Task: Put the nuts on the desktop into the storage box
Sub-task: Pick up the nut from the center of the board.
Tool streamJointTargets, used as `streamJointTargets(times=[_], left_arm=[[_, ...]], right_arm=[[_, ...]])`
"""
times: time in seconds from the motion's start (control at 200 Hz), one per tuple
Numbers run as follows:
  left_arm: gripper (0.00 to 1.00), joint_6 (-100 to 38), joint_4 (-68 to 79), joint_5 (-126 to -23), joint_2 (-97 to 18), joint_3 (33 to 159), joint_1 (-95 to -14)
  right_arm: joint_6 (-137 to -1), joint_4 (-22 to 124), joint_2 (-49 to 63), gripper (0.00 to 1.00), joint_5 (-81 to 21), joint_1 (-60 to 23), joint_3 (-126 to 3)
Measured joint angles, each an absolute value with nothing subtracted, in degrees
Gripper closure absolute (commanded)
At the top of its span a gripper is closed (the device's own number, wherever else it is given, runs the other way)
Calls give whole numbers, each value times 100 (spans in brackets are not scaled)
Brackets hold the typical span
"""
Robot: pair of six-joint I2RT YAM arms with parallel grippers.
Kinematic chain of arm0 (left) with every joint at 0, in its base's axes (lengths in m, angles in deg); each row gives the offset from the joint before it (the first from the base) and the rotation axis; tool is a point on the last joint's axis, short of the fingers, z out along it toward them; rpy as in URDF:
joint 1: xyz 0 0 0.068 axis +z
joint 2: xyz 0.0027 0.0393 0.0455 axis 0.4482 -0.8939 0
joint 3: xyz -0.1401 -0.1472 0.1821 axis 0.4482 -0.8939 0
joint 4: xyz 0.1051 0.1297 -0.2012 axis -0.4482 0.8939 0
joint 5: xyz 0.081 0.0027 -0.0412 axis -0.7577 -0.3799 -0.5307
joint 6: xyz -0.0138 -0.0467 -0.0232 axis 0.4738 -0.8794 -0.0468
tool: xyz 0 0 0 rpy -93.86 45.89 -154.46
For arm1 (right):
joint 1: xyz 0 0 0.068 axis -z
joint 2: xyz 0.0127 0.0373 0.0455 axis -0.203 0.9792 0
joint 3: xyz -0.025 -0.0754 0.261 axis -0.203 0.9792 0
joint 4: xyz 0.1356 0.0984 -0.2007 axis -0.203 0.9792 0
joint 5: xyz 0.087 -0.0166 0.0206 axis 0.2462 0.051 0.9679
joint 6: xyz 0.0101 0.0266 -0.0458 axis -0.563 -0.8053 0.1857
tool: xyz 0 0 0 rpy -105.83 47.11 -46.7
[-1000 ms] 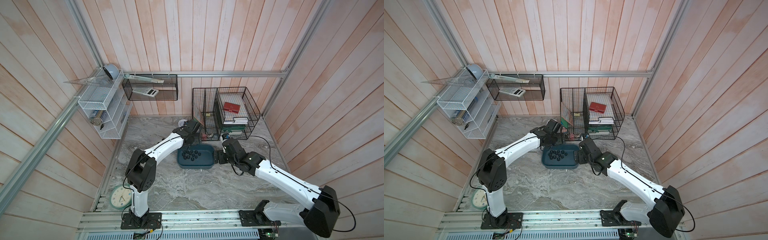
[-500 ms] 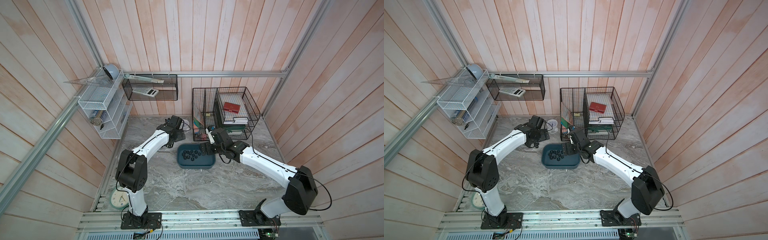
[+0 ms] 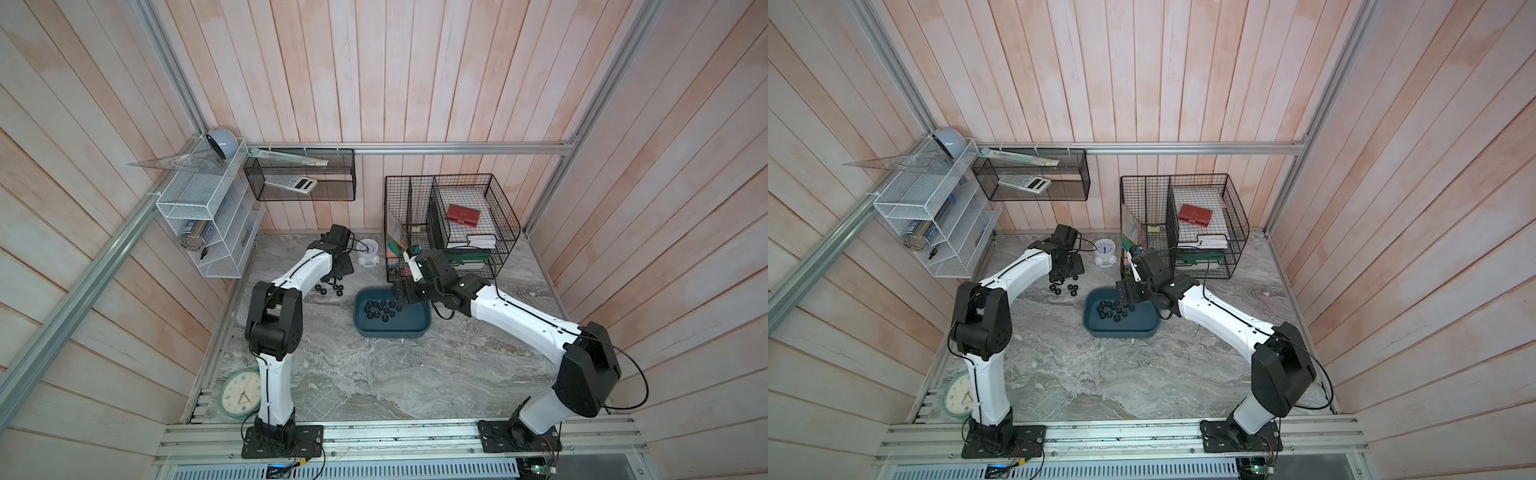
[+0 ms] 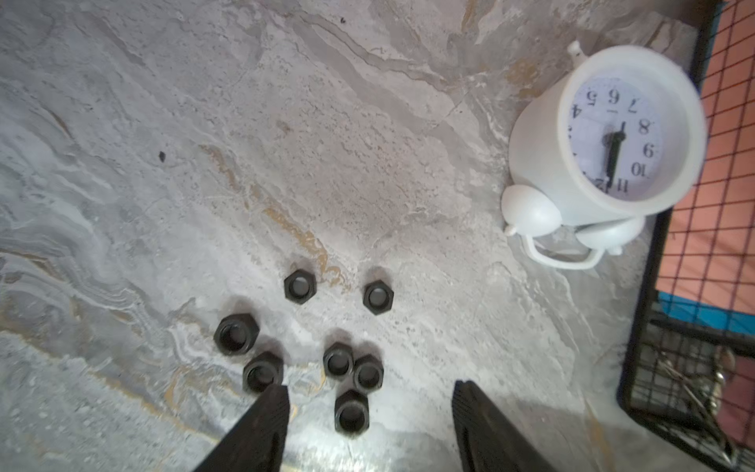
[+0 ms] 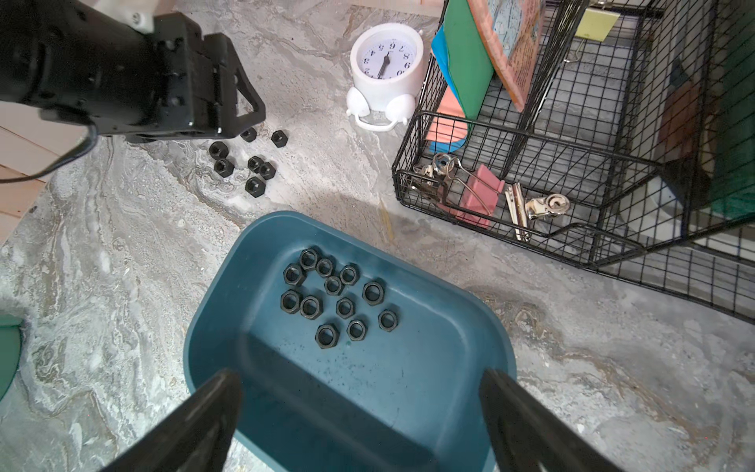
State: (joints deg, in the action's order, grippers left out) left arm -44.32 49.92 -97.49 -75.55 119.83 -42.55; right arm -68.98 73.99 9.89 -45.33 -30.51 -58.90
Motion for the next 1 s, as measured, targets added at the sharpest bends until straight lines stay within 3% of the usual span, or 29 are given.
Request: streamJointTargets(times=[0.08,0.15,0.52,0.61,0.935,1.0], left_arm=[[42,-4333,5003,-9718,-7798,12175,-4220],[51,-4253,5014,-9694,-7973,12324,-4192],[55,-4038,5040,-9557,-8626,12809,-4085],[61,-4003,5086,-9498,-8725,12887,-4078],[61,-3975,5143,-9434,-8972,13038,-4078],[69,-3997,5143,-9434,-8974,13043,-4078]], right_arm=[[-6867,7458,1006,2,-4553,-3051,-5927],[-6843,7489,1028,2,-4584,-3051,-5946],[-6806,7609,1072,2,-4704,-3000,-5970],[-6800,7620,1072,2,-4706,-2981,-5981],[-6797,7644,1124,2,-4728,-2948,-6058],[-6797,7646,1124,2,-4728,-2941,-6058]])
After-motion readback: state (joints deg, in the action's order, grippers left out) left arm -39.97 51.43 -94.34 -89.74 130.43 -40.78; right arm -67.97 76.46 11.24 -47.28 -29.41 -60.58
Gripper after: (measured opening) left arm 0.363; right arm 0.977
